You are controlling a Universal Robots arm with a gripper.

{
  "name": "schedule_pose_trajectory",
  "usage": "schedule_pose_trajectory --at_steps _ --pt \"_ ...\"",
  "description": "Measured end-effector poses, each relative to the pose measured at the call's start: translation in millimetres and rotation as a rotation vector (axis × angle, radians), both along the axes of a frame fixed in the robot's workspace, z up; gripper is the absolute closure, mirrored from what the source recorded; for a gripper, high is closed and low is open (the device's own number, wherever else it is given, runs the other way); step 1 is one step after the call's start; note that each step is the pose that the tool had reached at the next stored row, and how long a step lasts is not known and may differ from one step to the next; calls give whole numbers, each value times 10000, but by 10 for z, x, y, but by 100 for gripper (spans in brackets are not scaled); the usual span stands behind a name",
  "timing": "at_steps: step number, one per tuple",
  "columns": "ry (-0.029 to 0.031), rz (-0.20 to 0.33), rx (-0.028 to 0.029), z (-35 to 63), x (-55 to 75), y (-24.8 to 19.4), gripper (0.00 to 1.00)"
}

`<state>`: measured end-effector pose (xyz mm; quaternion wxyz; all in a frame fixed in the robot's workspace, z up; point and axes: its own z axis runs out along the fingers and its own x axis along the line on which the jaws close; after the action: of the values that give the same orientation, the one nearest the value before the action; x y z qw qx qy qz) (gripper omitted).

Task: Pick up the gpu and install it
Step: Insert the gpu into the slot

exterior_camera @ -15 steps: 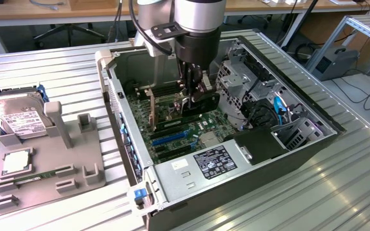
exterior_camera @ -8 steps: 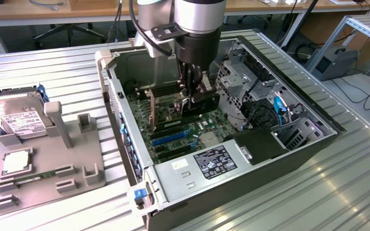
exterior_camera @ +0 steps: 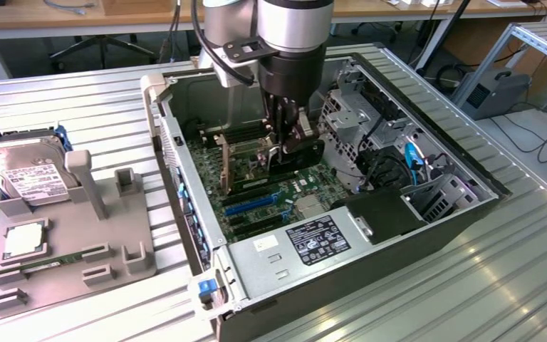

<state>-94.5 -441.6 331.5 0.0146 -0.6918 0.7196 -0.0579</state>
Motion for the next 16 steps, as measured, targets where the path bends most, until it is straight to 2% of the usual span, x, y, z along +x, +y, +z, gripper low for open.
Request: schedule_pose_trajectory --at_steps 16 --pt "0 0 -22 -65 0 -3 73"
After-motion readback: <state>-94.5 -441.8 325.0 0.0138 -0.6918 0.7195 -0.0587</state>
